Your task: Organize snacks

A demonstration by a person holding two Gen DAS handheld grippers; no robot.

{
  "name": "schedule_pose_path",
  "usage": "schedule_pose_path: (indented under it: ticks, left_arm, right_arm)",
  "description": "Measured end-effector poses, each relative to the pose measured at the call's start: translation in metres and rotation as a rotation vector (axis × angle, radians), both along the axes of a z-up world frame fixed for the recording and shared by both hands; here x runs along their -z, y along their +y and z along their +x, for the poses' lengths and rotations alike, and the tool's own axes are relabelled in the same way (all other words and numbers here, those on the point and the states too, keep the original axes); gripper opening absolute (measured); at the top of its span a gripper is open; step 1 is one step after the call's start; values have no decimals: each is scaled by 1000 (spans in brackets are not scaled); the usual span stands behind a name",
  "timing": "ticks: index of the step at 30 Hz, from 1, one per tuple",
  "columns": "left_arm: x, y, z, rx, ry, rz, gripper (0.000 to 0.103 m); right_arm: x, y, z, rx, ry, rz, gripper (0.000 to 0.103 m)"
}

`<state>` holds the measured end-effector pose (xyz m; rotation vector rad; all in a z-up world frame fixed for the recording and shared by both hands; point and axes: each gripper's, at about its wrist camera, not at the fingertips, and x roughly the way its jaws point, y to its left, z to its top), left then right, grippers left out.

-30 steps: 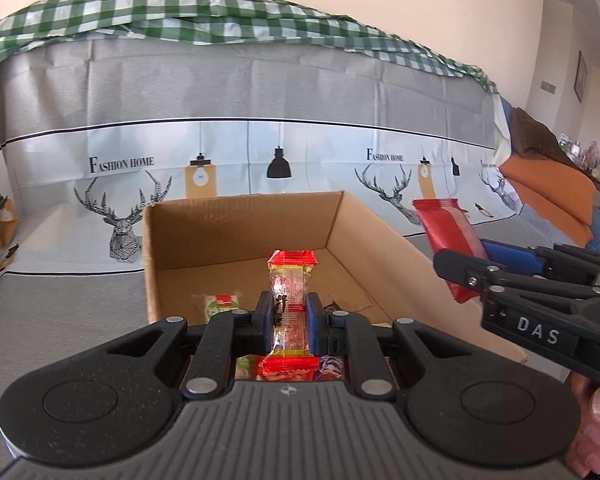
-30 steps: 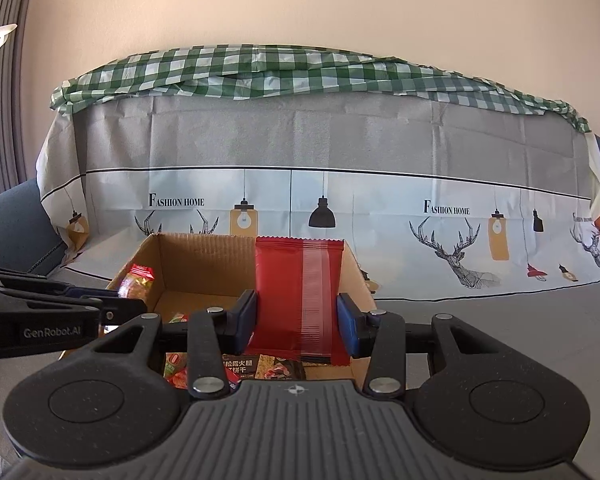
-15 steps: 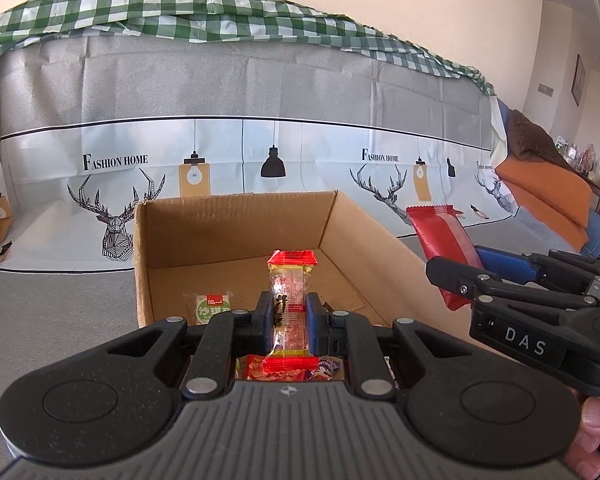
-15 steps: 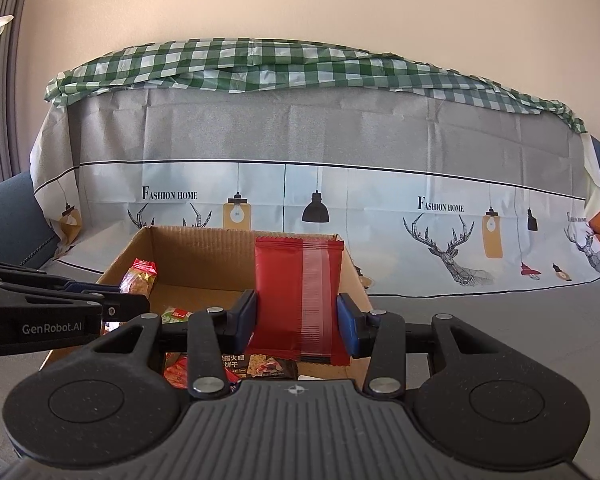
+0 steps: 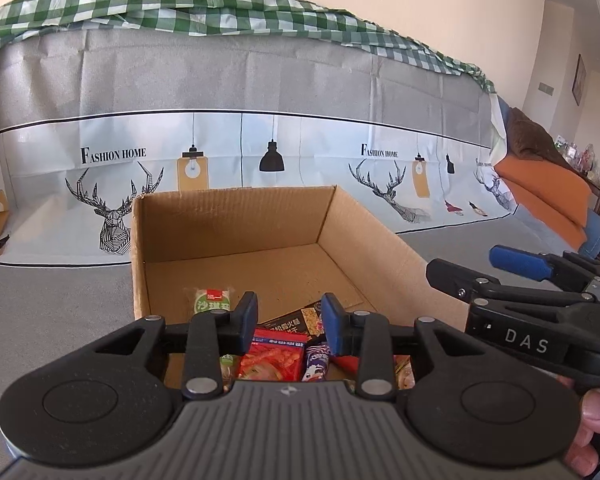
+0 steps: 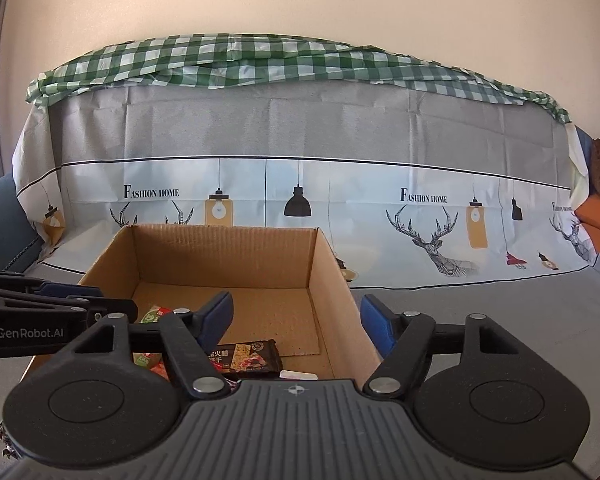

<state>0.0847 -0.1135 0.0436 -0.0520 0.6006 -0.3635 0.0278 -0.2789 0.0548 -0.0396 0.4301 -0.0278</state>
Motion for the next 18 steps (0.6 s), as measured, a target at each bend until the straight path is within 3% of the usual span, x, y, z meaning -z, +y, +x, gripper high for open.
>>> schedule_pose_path:
  ticks: [4, 7, 9, 13, 15, 18]
  left_arm:
    - [-1, 1, -2, 1, -3, 5, 47]
    - [-2, 3, -6, -1, -16, 20, 66]
    - [-3, 5, -11, -12, -37, 35, 82]
    - [-7, 12, -26, -27, -64, 53, 91]
    - [-10, 16, -37, -37, -88, 65, 101]
    - [-15, 18, -56, -59, -146, 93, 102]
  right_arm:
    - [-1, -1, -1, 14, -7, -2, 94]
    - [-1, -2, -2, 24, -5, 1, 101]
    - [-1, -3, -4, 28, -8, 2, 102]
    - [-4, -5, -11, 35, -22, 9, 102]
    - [-6, -7, -16, 40, -33, 24, 102]
    - [-11, -13, -24, 39, -33, 68, 102]
